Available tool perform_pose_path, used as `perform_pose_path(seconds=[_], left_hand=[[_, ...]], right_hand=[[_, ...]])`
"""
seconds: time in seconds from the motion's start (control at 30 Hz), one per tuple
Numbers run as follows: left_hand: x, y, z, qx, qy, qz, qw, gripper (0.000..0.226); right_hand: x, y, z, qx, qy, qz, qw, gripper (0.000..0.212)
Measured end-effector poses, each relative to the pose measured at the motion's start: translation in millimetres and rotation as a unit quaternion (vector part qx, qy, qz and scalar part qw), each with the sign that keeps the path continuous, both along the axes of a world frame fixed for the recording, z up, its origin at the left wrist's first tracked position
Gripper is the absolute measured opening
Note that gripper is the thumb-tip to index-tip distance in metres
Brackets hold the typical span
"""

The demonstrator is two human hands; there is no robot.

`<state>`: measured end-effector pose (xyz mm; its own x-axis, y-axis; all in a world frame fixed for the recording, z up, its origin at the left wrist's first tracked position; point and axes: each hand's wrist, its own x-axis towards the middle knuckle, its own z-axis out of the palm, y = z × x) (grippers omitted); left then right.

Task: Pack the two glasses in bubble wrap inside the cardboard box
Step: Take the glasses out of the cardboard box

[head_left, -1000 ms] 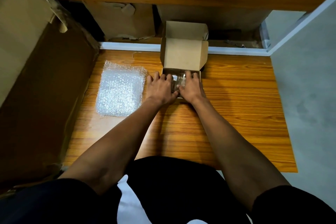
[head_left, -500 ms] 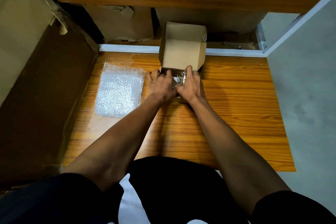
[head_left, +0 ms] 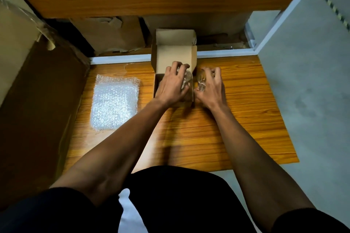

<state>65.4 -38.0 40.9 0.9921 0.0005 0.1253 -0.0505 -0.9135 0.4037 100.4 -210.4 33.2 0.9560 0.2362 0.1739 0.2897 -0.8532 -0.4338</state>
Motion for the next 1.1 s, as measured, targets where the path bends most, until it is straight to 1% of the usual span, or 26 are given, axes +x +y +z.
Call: perform_pose_path(seconds=[0.1,0.2,0.4,0.57,0.67,0.8,0.93,1.1], left_hand=[[9,-24,2,0.018,0.009,-0.069,0.997,0.083],[18,-49,-1,0.030,0.025,-0.125,0.991,0.087],[35,-92,-21,0.093,0.071,-0.187,0.975,0.092],[47,-113,-36,0.124,0.111,-0.191,0.967,0.094],[53,-119,-39,0.121,0.123,-0.177,0.969,0.095],[57,-124,-44,0.122,0.128,-0.161,0.971,0.099],[61,-125,-50,0.136,0.108,-0.163,0.971,0.103],[62,-124,-54,0.122,0.107,-0.169,0.972,0.098]], right_hand=[[-2,-27,-4,-0.020,0.018,-0.021,0.999,0.079],[-3,-57,-14,-0.039,0.037,-0.041,0.998,0.084],[-5,-103,-35,-0.077,0.076,-0.052,0.993,0.093],[2,-122,-46,-0.092,0.092,-0.040,0.991,0.097],[8,-127,-50,-0.083,0.092,-0.032,0.992,0.097],[16,-130,-56,-0.092,0.077,-0.004,0.993,0.089],[27,-135,-63,-0.164,0.031,0.009,0.986,0.079],[33,-141,-67,-0.181,0.018,0.031,0.983,0.073]])
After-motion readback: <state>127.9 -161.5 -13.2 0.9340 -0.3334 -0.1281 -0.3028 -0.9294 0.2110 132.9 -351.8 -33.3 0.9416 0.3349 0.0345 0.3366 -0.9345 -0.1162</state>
